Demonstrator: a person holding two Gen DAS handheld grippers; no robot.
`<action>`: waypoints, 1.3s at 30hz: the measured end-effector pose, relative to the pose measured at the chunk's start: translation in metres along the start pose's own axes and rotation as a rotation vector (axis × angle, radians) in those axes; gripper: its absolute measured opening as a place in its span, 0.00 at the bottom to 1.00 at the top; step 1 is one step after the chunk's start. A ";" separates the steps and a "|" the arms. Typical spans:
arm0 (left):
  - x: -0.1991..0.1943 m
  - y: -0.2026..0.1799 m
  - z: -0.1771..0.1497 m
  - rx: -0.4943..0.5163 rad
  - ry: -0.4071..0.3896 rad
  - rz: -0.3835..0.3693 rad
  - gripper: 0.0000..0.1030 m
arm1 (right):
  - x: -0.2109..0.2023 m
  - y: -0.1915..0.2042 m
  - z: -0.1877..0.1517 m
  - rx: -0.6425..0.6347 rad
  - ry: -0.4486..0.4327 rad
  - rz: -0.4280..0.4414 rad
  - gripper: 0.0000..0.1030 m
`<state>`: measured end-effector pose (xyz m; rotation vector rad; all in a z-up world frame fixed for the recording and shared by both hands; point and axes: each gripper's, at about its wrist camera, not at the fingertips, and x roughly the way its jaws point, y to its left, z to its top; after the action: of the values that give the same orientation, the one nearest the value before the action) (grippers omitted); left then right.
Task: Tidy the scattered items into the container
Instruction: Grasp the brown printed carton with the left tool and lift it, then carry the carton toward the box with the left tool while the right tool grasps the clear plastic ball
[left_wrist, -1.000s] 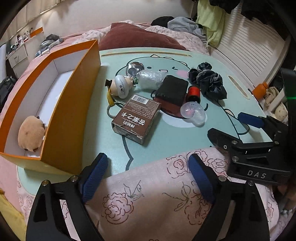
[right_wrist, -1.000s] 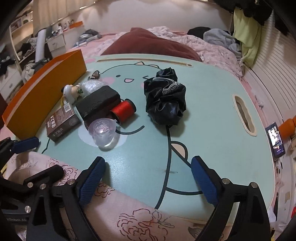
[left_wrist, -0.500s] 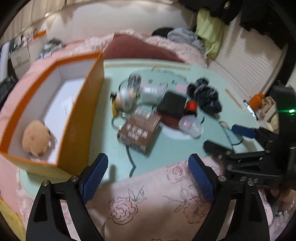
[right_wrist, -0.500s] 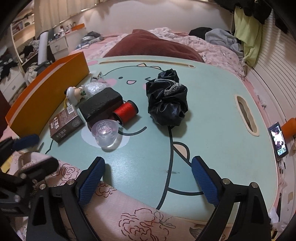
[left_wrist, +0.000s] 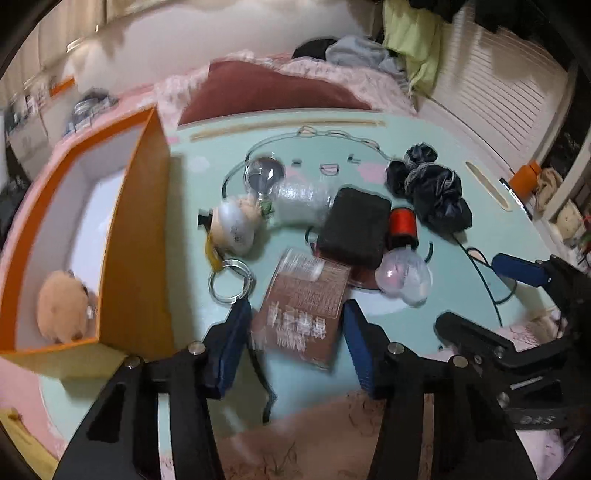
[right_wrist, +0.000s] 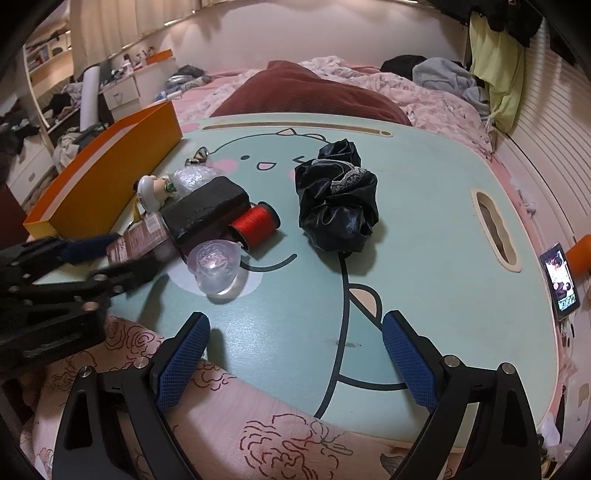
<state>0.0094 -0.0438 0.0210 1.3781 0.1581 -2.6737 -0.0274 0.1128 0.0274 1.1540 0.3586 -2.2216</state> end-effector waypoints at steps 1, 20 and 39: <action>0.001 -0.002 0.000 0.011 -0.005 -0.004 0.41 | 0.000 0.000 0.000 0.002 -0.001 0.002 0.92; -0.116 0.076 -0.038 -0.242 -0.271 -0.003 0.41 | 0.002 0.037 0.025 -0.170 -0.070 0.128 0.59; -0.131 0.117 -0.036 -0.328 -0.323 -0.008 0.41 | -0.022 0.062 0.037 -0.205 -0.142 0.205 0.35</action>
<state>0.1326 -0.1452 0.1028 0.8433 0.5381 -2.6759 -0.0030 0.0548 0.0689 0.8783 0.3813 -2.0214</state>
